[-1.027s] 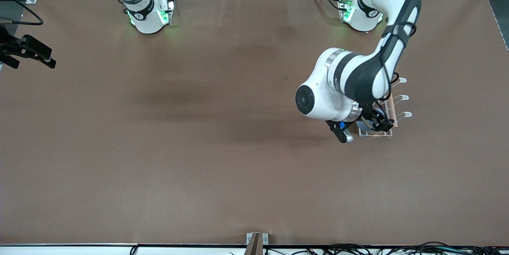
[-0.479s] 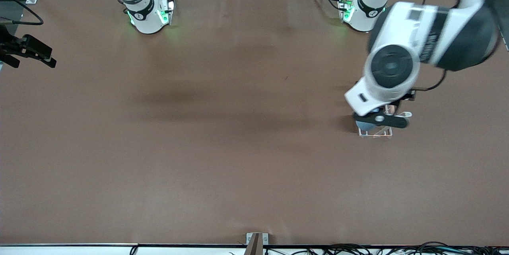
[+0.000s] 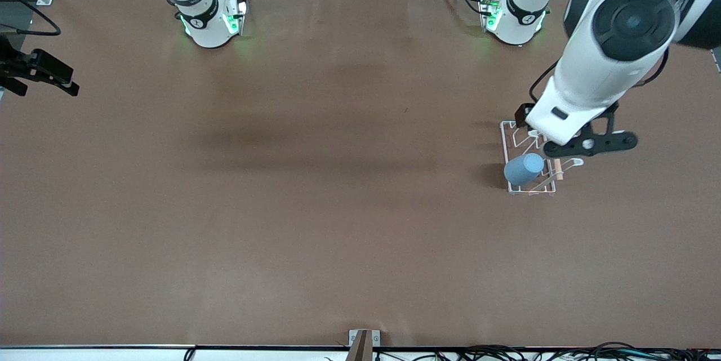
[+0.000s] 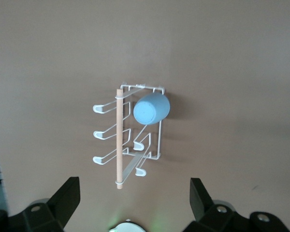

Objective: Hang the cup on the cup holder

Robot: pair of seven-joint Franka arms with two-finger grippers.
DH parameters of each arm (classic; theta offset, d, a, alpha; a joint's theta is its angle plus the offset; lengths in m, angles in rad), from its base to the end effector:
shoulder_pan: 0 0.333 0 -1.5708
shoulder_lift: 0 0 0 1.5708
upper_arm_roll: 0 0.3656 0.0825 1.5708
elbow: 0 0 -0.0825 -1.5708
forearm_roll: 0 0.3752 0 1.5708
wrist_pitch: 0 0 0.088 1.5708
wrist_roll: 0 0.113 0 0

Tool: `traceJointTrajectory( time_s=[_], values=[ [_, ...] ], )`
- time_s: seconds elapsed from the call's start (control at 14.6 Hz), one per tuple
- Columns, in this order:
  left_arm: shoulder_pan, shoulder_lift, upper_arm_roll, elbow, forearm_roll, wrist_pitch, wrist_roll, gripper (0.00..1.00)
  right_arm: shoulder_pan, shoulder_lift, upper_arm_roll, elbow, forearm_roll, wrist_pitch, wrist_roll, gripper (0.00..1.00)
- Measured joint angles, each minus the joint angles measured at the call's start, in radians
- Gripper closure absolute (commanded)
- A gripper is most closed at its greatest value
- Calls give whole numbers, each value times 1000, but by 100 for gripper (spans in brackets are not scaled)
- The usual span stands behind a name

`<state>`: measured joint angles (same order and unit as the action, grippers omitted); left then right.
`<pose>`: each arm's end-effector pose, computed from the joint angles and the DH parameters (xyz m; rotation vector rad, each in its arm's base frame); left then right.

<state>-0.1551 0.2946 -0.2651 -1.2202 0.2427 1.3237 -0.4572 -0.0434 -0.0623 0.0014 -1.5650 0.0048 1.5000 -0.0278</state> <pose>0.5878 -0.1949 0.6412 -2.9108 -0.1150 0.1403 0.5156 -0.0211 0.6976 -3.1367 0.0218 0.0040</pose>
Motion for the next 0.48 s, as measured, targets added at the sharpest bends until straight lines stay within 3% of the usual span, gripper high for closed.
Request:
traceJointTrajectory(
  time_s=[0.27,0.48],
  values=[
    [160,-65,0,0,-161,14,40,0,0,1,0,-1,0,0,0,0],
    [221,-96,13,-1,-188,18,161,0,0,1,0,-1,0,-1,0,0]
  ],
)
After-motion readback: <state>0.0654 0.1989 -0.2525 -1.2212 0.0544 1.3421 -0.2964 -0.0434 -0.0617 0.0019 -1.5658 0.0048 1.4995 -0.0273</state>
